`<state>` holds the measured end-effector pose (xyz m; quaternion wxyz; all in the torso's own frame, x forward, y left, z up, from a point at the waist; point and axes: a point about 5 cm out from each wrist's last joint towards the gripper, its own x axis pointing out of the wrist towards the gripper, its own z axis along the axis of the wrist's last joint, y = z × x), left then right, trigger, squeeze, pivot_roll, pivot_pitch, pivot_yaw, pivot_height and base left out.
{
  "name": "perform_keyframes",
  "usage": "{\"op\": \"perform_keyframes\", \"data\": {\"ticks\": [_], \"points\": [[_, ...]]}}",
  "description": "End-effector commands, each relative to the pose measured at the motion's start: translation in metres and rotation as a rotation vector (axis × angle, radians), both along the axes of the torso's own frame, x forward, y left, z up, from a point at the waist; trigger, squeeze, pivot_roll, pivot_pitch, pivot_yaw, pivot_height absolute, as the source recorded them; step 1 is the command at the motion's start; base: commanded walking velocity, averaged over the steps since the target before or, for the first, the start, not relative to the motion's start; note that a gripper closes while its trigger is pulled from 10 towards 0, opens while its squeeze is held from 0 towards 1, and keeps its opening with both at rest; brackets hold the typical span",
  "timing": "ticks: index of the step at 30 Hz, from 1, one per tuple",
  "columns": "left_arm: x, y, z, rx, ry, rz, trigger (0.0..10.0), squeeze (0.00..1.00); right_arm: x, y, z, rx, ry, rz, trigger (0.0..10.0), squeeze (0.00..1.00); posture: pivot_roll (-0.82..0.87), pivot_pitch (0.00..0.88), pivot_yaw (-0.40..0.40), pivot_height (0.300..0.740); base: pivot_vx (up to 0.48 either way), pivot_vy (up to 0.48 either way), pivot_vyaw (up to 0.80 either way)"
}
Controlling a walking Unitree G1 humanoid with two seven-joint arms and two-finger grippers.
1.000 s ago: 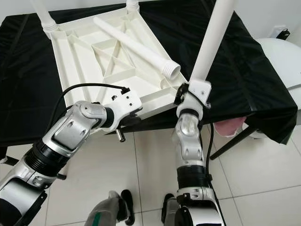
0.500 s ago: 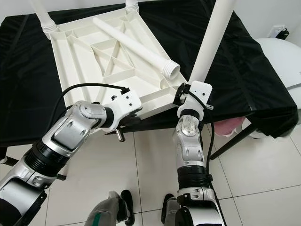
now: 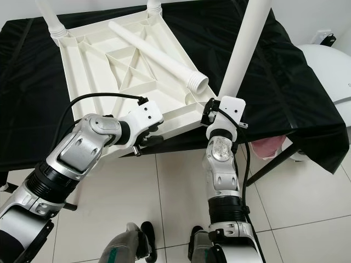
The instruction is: Building children table
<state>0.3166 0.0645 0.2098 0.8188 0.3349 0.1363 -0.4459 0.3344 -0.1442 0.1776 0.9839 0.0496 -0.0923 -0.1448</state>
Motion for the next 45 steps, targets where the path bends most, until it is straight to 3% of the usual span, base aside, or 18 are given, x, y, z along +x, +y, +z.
{"op": "perform_keyframes", "data": {"ticks": [1,15,24,33,45], "points": [[0.003,0.0,0.008,0.0,-0.072,0.042,10.0,0.0,-0.004,0.0,-0.022,0.012,0.095,0.009,10.0,0.0,-0.1,0.206,0.071,0.74,0.0,0.0,0.0],[-0.001,-0.021,0.026,-0.105,-0.075,-0.026,10.0,0.0,-0.013,-0.015,-0.007,-0.077,-0.003,0.167,10.0,0.0,-0.11,0.214,0.066,0.74,0.0,0.0,0.0],[0.0,-0.031,0.026,-0.135,-0.064,-0.038,10.0,0.0,-0.02,-0.027,-0.002,-0.104,-0.035,0.258,10.0,0.0,-0.12,0.217,0.067,0.74,0.0,0.0,0.0],[0.008,-0.047,0.018,-0.186,-0.046,0.019,10.0,0.0,-0.022,-0.032,0.008,-0.111,-0.073,0.305,10.0,0.0,-0.13,0.216,0.069,0.74,0.0,0.0,0.0],[0.018,-0.049,0.022,-0.221,-0.115,0.105,10.0,0.0,-0.022,-0.033,0.01,-0.103,-0.083,0.327,10.0,0.0,-0.13,0.204,0.069,0.74,0.0,0.0,0.0]]}}
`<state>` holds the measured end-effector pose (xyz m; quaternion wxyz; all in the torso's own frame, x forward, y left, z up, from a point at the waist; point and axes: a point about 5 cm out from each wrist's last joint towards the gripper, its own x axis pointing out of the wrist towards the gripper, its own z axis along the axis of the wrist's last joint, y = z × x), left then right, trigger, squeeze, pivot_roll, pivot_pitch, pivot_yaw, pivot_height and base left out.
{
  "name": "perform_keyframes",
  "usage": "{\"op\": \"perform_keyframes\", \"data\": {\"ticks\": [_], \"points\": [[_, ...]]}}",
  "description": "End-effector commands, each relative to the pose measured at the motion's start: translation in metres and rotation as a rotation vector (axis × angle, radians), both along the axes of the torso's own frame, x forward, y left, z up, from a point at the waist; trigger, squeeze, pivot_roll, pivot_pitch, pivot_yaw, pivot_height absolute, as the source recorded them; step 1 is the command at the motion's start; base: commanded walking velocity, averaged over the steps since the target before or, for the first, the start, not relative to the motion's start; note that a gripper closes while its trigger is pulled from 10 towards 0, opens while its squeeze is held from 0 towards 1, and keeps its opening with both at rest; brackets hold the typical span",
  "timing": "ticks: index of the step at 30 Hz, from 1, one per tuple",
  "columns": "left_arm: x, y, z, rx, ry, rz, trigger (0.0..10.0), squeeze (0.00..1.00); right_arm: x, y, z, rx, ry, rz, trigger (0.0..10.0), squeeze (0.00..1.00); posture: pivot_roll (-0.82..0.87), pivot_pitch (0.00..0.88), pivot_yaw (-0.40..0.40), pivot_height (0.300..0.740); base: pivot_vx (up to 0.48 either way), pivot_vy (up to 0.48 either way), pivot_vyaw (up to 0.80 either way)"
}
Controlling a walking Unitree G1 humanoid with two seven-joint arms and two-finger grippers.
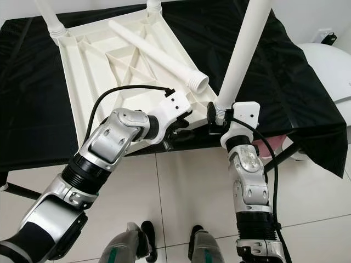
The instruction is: Building children table
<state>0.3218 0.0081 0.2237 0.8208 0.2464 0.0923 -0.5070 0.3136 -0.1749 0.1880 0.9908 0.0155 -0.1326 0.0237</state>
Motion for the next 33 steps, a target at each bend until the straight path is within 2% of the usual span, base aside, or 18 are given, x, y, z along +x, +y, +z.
{"op": "perform_keyframes", "data": {"ticks": [1,14,20,25,33], "points": [[0.014,0.008,0.01,-0.031,-0.143,0.23,10.0,0.0,-0.001,-0.003,0.0,0.008,0.005,0.003,10.0,0.0,-0.13,0.204,0.069,0.74,0.0,0.0,0.0],[0.021,0.01,0.012,-0.052,-0.165,0.269,10.0,0.0,0.0,-0.003,0.001,0.005,0.0,0.006,10.0,0.0,-0.14,0.199,0.069,0.74,0.0,0.0,0.0],[0.025,0.009,0.004,-0.043,-0.15,0.289,10.0,0.0,-0.001,-0.004,0.001,0.01,-0.001,0.004,10.0,0.0,-0.14,0.202,0.071,0.74,0.0,0.0,0.0],[0.029,0.008,-0.012,-0.008,-0.132,0.307,10.0,0.0,-0.001,-0.006,0.002,0.011,0.0,-0.002,10.0,0.0,-0.15,0.209,0.071,0.74,0.0,0.0,0.0],[0.032,0.01,-0.017,0.0,-0.124,0.326,10.0,0.0,-0.001,-0.006,0.002,0.015,0.0,-0.006,10.0,0.0,-0.14,0.212,0.073,0.74,0.0,0.0,0.0]]}}
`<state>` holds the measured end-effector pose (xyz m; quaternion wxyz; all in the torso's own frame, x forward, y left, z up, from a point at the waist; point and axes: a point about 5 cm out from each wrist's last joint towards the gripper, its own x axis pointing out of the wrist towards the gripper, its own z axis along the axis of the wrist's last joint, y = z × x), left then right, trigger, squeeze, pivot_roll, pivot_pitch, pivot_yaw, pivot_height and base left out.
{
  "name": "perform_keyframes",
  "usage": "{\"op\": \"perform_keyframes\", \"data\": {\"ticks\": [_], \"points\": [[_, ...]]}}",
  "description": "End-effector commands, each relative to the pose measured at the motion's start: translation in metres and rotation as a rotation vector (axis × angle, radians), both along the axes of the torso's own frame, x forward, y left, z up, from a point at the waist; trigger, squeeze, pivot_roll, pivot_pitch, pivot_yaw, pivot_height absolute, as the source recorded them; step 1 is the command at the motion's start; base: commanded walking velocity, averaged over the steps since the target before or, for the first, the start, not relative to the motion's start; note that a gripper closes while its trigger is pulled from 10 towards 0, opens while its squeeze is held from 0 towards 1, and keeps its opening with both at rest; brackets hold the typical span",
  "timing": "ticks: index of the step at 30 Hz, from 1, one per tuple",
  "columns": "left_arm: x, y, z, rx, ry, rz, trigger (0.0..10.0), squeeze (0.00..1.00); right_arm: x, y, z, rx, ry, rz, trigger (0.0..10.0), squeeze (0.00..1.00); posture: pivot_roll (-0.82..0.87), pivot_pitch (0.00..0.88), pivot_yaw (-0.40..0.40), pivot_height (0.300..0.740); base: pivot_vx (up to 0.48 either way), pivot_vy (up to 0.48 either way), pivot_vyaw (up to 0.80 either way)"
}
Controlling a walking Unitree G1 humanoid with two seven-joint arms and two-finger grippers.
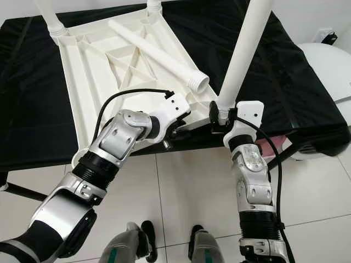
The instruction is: Building children table
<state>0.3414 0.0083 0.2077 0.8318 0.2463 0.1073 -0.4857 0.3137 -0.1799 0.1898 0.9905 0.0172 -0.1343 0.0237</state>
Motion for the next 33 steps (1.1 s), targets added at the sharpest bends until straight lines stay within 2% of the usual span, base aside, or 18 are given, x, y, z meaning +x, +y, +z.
{"op": "perform_keyframes", "data": {"ticks": [1,4,5,8,9,11,12,13,14,25,33], "points": [[0.013,0.01,-0.001,-0.008,-0.138,0.272,10.0,0.0,-0.001,-0.001,0.0,0.012,0.003,-0.006,10.0,0.0,-0.14,0.212,0.073,0.74,0.0,0.0,0.0],[0.014,0.01,-0.002,-0.011,-0.143,0.273,10.0,0.0,-0.001,-0.001,0.0,0.013,0.002,-0.006,10.0,0.0,-0.14,0.213,0.073,0.74,0.0,0.0,0.0],[0.014,0.011,-0.002,-0.016,-0.151,0.271,3.4,0.0,0.0,-0.002,0.0,0.013,0.001,-0.008,10.0,0.0,-0.14,0.213,0.073,0.74,0.0,0.0,0.0],[0.014,0.011,-0.002,-0.019,-0.152,0.271,3.4,0.0,0.0,-0.002,0.001,0.012,0.001,-0.01,10.0,0.0,-0.14,0.213,0.073,0.74,0.0,0.0,0.0],[0.013,0.011,-0.002,-0.024,-0.158,0.269,0.0,0.0,0.0,-0.003,0.001,0.013,0.001,-0.011,10.0,0.0,-0.15,0.215,0.073,0.74,0.0,0.0,0.0],[0.013,0.012,-0.002,-0.024,-0.162,0.267,0.0,0.0,0.0,-0.003,0.001,0.014,0.001,-0.011,10.0,0.0,-0.15,0.215,0.073,0.74,0.0,0.0,0.0],[0.013,0.012,-0.003,-0.027,-0.157,0.269,3.5,0.0,-0.001,-0.003,0.001,0.012,0.001,-0.011,10.0,0.0,-0.14,0.217,0.071,0.74,0.0,0.0,0.0],[0.013,0.012,-0.003,-0.027,-0.157,0.269,3.5,0.0,-0.001,-0.003,0.001,0.012,0.001,-0.011,10.0,0.0,-0.14,0.217,0.071,0.74,0.0,0.0,0.0],[0.014,0.013,-0.005,-0.024,-0.145,0.272,10.0,0.0,-0.001,-0.003,0.001,0.01,0.001,-0.008,10.0,0.0,-0.14,0.217,0.071,0.74,0.0,0.0,0.0],[0.01,0.021,-0.01,-0.01,-0.136,0.259,10.0,0.0,0.002,-0.006,0.003,-0.003,0.003,0.015,10.0,0.0,-0.14,0.217,0.067,0.74,0.0,0.0,0.0],[0.003,0.037,-0.012,0.015,-0.153,0.241,10.0,0.0,0.006,-0.006,0.01,-0.023,0.0,0.102,10.0,0.0,-0.14,0.211,0.061,0.74,0.0,0.0,0.0]]}}
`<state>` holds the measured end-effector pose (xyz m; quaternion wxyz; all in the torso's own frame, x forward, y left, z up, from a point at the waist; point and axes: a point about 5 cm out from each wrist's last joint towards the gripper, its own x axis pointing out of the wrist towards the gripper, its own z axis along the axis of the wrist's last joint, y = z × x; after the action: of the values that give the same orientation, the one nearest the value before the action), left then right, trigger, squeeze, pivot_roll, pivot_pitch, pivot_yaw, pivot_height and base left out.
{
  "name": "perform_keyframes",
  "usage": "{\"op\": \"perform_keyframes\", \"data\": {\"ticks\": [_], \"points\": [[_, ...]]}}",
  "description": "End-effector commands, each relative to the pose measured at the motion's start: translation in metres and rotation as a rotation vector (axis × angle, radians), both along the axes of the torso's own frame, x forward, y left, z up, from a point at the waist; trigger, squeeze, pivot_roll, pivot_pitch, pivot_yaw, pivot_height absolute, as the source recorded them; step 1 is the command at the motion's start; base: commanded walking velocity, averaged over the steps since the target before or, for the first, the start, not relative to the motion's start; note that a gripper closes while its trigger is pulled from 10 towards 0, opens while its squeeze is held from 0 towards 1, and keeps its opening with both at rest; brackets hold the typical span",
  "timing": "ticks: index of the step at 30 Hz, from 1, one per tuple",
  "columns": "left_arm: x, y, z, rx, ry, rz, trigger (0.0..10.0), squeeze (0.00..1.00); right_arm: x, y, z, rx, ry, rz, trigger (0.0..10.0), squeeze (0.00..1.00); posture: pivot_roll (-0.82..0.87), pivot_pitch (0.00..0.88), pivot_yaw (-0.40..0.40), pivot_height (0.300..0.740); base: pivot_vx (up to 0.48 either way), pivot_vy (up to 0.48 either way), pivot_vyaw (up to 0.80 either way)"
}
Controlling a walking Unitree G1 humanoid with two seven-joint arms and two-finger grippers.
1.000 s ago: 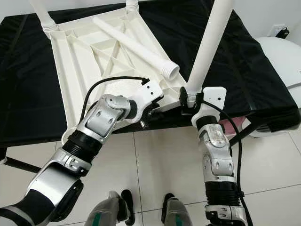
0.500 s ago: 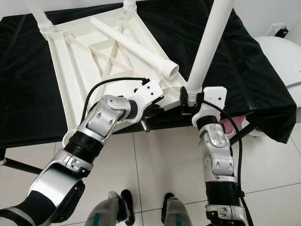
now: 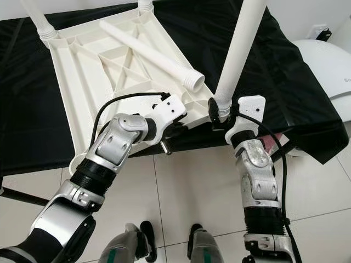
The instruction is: Building children table
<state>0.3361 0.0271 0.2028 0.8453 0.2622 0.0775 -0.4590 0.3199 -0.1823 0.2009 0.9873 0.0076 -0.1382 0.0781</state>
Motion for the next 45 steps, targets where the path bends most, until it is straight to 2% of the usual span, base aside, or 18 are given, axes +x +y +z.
{"op": "perform_keyframes", "data": {"ticks": [1,9,12,18,19,33,45], "points": [[0.008,0.02,-0.008,0.018,-0.077,0.199,10.0,0.0,0.001,-0.004,-0.001,0.002,0.012,0.007,10.0,0.0,-0.14,0.211,0.061,0.74,0.0,0.0,0.0],[0.005,0.034,-0.011,0.046,-0.085,0.21,10.0,0.0,0.001,-0.004,0.001,-0.015,0.018,0.076,10.0,0.0,-0.14,0.204,0.058,0.74,0.0,0.0,0.0],[0.004,0.045,-0.014,0.067,-0.084,0.217,10.0,0.0,0.0,-0.005,0.003,-0.041,0.013,0.129,10.0,0.0,-0.14,0.201,0.054,0.74,0.0,0.0,0.0],[0.003,0.049,-0.016,0.077,-0.086,0.219,10.0,0.0,-0.001,-0.005,0.003,-0.045,0.016,0.162,10.0,0.0,-0.14,0.197,0.05,0.74,0.0,0.0,0.0],[0.003,0.053,-0.017,0.088,-0.09,0.221,10.0,0.0,-0.001,-0.005,0.001,-0.058,0.036,0.216,10.0,0.0,-0.14,0.199,0.048,0.74,0.0,0.0,0.0],[-0.003,0.046,-0.007,0.067,-0.107,0.189,10.0,0.0,0.008,-0.011,-0.008,-0.096,0.087,0.348,10.0,0.0,-0.13,0.207,0.043,0.74,0.0,0.0,0.0],[-0.009,0.037,-0.002,0.059,-0.112,0.145,10.0,0.0,0.016,-0.006,-0.007,-0.112,0.092,0.429,10.0,0.0,-0.13,0.217,0.044,0.74,0.0,0.0,0.0]]}}
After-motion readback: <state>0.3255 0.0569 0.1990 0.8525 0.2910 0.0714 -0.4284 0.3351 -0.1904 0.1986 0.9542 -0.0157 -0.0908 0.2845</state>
